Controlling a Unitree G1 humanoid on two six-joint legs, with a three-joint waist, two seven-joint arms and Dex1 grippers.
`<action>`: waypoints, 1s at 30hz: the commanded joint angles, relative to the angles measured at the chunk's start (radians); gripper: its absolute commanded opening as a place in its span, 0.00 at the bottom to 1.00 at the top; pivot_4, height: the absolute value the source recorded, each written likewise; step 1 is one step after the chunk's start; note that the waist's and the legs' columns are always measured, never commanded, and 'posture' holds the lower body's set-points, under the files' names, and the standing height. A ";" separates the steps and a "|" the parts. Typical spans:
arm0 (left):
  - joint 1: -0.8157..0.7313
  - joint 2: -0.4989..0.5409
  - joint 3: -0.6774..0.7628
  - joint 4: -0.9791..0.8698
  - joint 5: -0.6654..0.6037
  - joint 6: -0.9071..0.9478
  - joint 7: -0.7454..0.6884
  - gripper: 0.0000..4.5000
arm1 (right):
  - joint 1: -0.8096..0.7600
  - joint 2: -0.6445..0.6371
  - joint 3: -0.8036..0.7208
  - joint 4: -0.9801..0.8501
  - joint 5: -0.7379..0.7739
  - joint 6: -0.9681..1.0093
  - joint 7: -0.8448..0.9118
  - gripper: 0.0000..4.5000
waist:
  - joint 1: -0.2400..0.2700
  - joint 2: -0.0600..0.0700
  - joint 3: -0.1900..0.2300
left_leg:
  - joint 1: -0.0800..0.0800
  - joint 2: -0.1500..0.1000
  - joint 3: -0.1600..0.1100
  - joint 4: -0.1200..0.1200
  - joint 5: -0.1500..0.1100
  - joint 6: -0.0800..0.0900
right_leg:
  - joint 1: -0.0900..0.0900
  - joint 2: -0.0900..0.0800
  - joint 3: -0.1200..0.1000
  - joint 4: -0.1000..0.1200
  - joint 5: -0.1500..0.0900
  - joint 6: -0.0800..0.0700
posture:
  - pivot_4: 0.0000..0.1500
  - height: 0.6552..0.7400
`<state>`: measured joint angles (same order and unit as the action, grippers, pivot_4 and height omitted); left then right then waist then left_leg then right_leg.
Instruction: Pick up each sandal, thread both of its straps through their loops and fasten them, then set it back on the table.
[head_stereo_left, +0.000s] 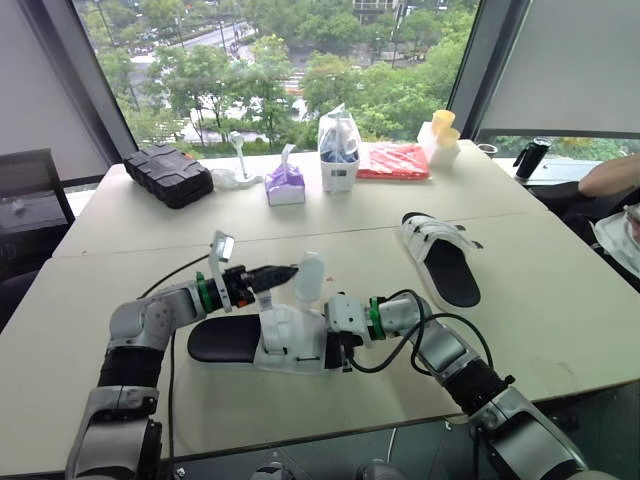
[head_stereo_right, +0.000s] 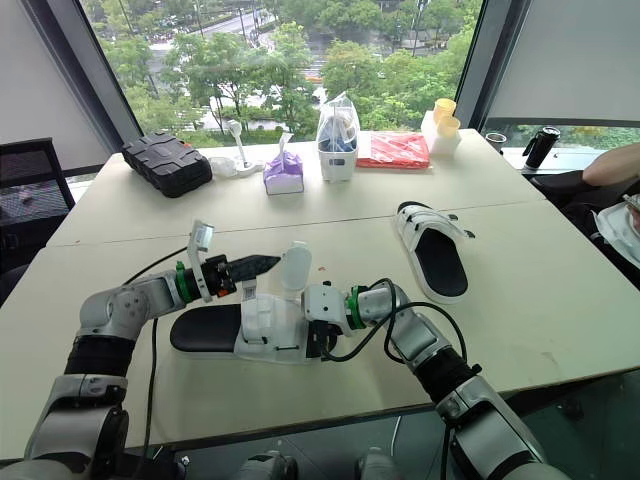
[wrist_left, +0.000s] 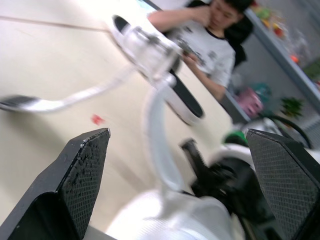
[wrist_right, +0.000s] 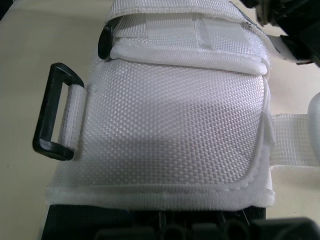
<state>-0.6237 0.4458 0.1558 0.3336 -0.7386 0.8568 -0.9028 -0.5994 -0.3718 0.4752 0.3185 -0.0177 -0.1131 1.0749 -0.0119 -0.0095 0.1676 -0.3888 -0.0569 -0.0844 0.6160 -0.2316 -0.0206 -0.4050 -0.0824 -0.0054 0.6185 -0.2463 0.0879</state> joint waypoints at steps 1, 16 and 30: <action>-0.038 0.020 0.048 0.034 0.025 -0.043 0.028 1.00 | 0.031 -0.026 0.036 0.087 -0.080 0.057 -0.002 0.00 | 0.000 0.000 0.000 | 0.000 0.000 0.000 0.000 0.000 0.000 | 0.000 0.000 0.000 0.000 0.000 0.000 | 1.00 1.00; 0.071 0.043 0.040 -0.035 0.030 0.080 0.050 1.00 | 0.015 -0.024 0.040 0.106 -0.085 0.044 -0.006 0.00 | -0.001 0.000 -0.001 | 0.000 0.000 0.000 0.000 0.000 0.000 | 0.000 0.000 0.000 0.001 0.001 0.000 | 1.00 1.00; 0.075 0.023 0.054 -0.063 -0.002 0.164 0.045 0.03 | 0.012 -0.023 0.041 0.109 -0.082 0.046 -0.007 0.00 | -0.002 -0.001 -0.001 | 0.001 0.000 0.000 0.000 0.000 -0.001 | 0.000 0.001 0.000 0.001 0.001 0.000 | 1.00 1.00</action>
<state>-0.5444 0.4661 0.1855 0.2974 -0.7284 1.0205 -0.8567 -0.6145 -0.3705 0.4852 0.3336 -0.0177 -0.1140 1.0742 -0.0138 -0.0100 0.1669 -0.3876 -0.0569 -0.0844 0.6161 -0.2312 -0.0213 -0.4044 -0.0820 -0.0052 0.6195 -0.2455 0.0878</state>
